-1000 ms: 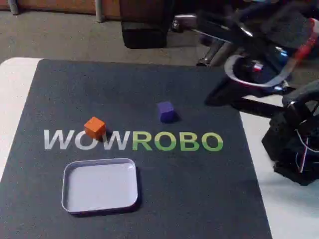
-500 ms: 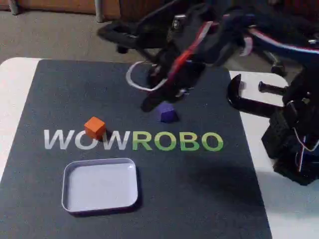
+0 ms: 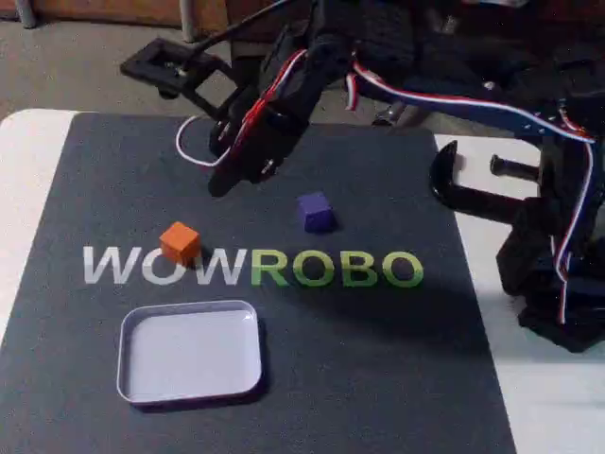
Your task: Move blocks one by one until all three blocks are in the tray.
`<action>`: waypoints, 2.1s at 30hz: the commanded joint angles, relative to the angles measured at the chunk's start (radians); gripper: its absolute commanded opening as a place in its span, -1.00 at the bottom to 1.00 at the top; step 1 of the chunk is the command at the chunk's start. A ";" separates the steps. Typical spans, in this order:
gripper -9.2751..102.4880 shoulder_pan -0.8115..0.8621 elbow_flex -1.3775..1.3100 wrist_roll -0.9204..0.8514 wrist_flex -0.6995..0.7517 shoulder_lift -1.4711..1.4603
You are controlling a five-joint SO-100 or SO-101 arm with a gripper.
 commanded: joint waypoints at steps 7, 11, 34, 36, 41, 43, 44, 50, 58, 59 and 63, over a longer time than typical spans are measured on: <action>-0.79 0.046 -0.049 -0.138 -0.091 -0.100; -0.78 0.026 -0.049 -0.132 -0.118 -0.133; -0.62 0.028 -0.060 0.058 -0.298 -0.236; -0.62 0.040 -0.060 0.052 -0.310 -0.247; -0.60 0.057 -0.060 0.032 -0.314 -0.265; -0.59 0.057 -0.060 0.031 -0.316 -0.273; -0.59 0.057 -0.060 0.029 -0.318 -0.276; -0.58 0.051 -0.060 0.009 -0.321 -0.307; -0.59 0.035 -0.060 0.009 -0.374 -0.342; -0.62 0.035 -0.060 0.009 -0.380 -0.347; -0.82 0.037 -0.060 0.006 -0.394 -0.357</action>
